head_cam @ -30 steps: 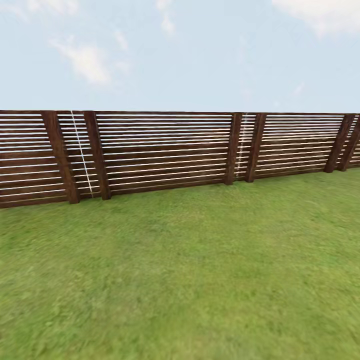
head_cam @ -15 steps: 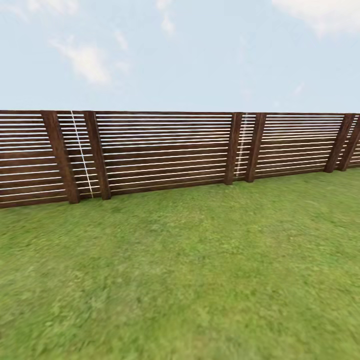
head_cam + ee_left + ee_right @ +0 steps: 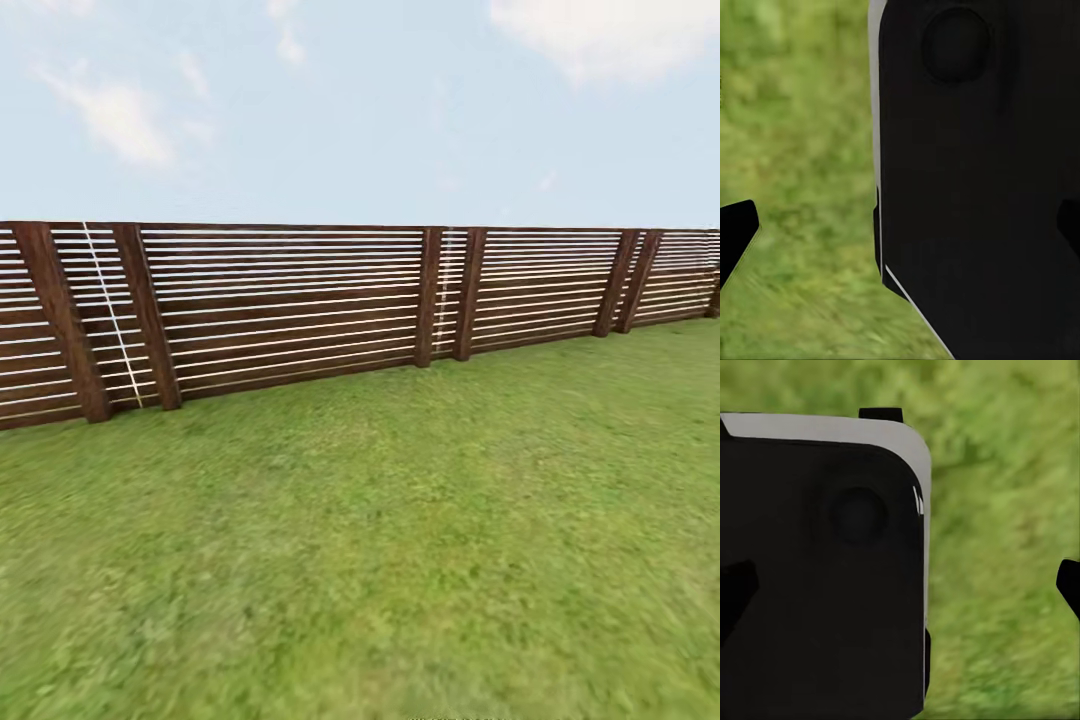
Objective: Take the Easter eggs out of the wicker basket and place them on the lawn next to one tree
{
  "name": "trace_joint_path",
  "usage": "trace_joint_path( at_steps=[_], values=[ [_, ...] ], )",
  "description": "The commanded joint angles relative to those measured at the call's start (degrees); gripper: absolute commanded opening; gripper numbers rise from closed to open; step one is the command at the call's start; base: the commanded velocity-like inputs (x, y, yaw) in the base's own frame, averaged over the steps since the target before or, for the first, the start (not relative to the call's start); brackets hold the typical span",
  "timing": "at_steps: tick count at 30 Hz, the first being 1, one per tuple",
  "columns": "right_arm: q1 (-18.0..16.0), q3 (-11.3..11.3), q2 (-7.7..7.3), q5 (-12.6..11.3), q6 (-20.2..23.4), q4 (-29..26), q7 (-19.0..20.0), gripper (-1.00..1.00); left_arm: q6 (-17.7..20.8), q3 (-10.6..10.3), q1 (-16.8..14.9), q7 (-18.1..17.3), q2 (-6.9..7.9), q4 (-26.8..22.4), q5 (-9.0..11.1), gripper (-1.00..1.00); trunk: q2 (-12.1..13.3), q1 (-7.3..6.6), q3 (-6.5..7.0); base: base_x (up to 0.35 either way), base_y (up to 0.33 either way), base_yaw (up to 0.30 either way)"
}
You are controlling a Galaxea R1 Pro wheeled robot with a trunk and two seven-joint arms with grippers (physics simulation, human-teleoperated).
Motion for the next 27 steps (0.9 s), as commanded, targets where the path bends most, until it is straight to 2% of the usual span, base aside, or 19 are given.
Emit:
trace_joint_path(
  at_steps=[1, 27],
  values=[
    [0.0, 0.0, 0.00, -0.1, 0.0, 0.0, 0.0, 1.00, 0.0, 0.0, 0.0, 0.0, 0.01, 0.0, 0.0, 1.00, 0.0, 0.00, -0.04, 0.000, 0.000, -0.256],
    [0.0, -0.1, -0.01, -0.1, -0.1, 0.0, 0.1, 1.00, 0.0, 0.1, 0.0, 0.0, 0.01, 0.0, 0.0, 1.00, 0.0, 0.00, -0.03, 0.000, 0.000, -0.297]
  ],
)
